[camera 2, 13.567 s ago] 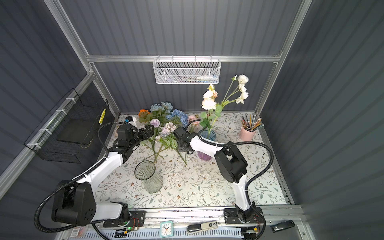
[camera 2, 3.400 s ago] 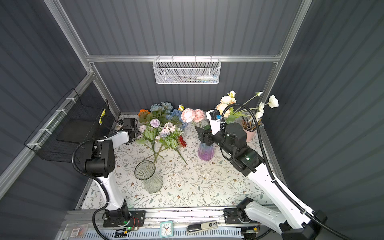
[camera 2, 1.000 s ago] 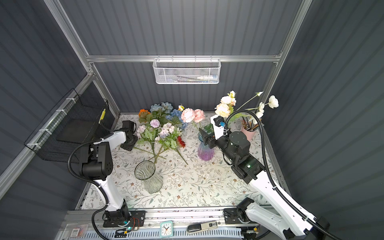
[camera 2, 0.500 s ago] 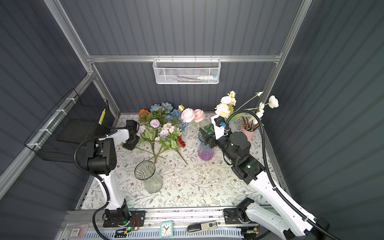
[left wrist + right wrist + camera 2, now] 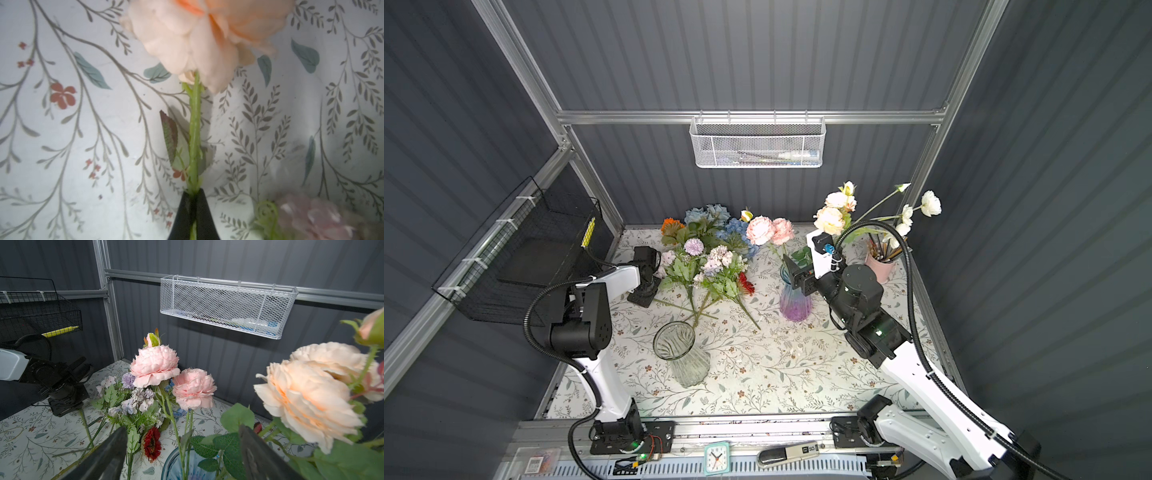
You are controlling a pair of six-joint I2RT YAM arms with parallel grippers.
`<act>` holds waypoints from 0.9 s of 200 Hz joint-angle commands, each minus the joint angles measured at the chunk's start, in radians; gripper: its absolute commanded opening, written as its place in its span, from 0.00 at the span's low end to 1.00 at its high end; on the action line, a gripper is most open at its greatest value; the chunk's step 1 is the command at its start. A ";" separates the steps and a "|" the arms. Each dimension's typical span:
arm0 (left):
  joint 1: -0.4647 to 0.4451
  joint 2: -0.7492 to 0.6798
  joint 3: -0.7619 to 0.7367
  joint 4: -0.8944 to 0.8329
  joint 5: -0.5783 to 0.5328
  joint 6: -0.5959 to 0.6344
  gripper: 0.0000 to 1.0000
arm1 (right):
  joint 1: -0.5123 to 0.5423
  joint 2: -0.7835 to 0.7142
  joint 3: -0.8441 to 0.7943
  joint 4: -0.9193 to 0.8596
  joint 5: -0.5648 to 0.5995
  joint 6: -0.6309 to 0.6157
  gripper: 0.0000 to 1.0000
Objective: Arrange the flowers into the vase
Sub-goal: 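Lift the peach carnation high above the pile with the left gripper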
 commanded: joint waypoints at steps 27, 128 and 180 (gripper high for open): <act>-0.090 -0.217 -0.067 0.140 -0.101 0.101 0.00 | 0.004 0.032 0.007 0.022 -0.007 0.036 0.85; -0.219 -0.284 0.111 0.434 0.085 0.675 0.00 | 0.005 0.025 0.059 -0.005 -0.043 0.068 0.85; -0.234 -0.369 0.100 0.629 0.205 0.775 0.00 | 0.004 0.023 0.100 -0.011 -0.074 0.070 0.85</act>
